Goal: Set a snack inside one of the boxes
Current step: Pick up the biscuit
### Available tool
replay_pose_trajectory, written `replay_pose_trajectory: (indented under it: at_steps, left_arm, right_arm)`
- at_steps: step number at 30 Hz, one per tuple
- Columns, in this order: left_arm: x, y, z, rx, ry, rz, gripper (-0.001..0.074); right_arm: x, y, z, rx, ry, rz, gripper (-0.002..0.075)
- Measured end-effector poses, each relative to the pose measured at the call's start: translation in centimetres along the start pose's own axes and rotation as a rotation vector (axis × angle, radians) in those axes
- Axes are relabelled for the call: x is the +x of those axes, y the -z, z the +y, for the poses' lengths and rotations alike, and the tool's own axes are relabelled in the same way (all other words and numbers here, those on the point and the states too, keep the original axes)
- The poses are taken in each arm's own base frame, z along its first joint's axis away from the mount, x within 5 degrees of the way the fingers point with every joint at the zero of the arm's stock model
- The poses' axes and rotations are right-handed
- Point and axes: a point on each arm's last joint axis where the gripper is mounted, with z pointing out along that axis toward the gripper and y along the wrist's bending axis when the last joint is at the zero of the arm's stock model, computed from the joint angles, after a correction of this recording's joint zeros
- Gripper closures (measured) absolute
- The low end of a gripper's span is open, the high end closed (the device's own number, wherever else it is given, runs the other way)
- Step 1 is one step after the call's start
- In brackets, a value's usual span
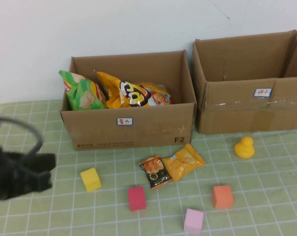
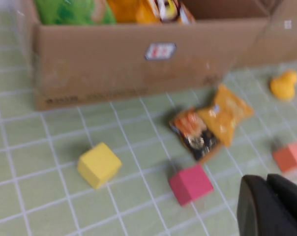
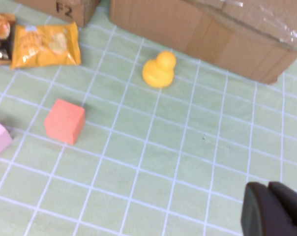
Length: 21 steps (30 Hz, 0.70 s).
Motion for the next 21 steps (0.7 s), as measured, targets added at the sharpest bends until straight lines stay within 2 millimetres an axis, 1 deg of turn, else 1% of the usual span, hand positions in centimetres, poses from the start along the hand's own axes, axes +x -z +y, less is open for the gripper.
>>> replay_pose_trajectory:
  at_steps: [3,5,7,9,13,16,19,21]
  left_arm:
    - [-1.5,-1.9,0.1,0.044,-0.031,0.103,0.0737]
    - [-2.2,-3.3,-0.2,0.072,-0.066,0.152,0.0737]
    - [-2.6,-4.7,-1.0,0.099,-0.105,0.189,0.0737]
    - [-2.7,-6.0,-2.2,0.131,-0.131,0.216,0.0737]
    - [-1.7,-8.9,-5.3,0.208,-0.208,0.300,0.0737]
    - [-0.6,-11.2,-7.4,0.214,-0.254,0.350,0.0737]
    - [0.1,-13.6,-8.5,0.168,-0.271,0.385,0.0737]
    - [0.6,-15.3,-8.7,0.125,-0.289,0.419,0.0737]
  right_arm:
    - [0.1,-0.2,0.1,-0.005,0.002,-0.016,0.0727]
    - [0.5,-0.6,0.3,-0.012,0.006,-0.023,0.0727]
    - [1.0,-1.0,0.5,-0.019,0.011,-0.025,0.0728]
    - [1.2,-1.2,0.6,-0.022,0.013,-0.026,0.0727]
    - [1.1,-1.2,0.7,-0.025,0.010,-0.040,0.0728]
    - [1.1,-1.3,0.7,-0.027,0.010,-0.043,0.0728]
    - [1.0,-1.3,0.7,-0.028,-0.006,-0.053,0.0728]
    - [1.0,-1.3,0.7,-0.029,-0.017,-0.055,0.0728]
